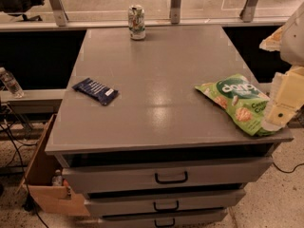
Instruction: Pick green rice chip bag
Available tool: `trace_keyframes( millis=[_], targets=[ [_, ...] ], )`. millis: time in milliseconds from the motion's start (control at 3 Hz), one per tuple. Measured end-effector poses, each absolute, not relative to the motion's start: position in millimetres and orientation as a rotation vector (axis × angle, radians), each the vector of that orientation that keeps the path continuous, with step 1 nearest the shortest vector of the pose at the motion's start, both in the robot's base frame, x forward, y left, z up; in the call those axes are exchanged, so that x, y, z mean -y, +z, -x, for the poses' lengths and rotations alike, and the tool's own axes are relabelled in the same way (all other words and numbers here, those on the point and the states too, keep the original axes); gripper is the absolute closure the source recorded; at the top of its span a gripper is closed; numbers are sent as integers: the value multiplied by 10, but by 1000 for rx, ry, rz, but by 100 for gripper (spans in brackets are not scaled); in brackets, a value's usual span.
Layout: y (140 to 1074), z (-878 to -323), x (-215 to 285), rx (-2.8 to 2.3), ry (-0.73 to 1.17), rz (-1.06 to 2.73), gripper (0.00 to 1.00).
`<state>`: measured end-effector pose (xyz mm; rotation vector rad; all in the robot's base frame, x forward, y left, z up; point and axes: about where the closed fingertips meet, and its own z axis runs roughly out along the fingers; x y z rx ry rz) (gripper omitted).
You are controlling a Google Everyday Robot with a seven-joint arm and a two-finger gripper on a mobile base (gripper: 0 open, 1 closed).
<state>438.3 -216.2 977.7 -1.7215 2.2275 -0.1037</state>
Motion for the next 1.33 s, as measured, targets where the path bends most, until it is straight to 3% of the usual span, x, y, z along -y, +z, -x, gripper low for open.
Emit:
trace_keyframes(
  millis=[1333],
  targets=[
    [9530,-4644,2117,-2213,-169,1573,0]
  ],
)
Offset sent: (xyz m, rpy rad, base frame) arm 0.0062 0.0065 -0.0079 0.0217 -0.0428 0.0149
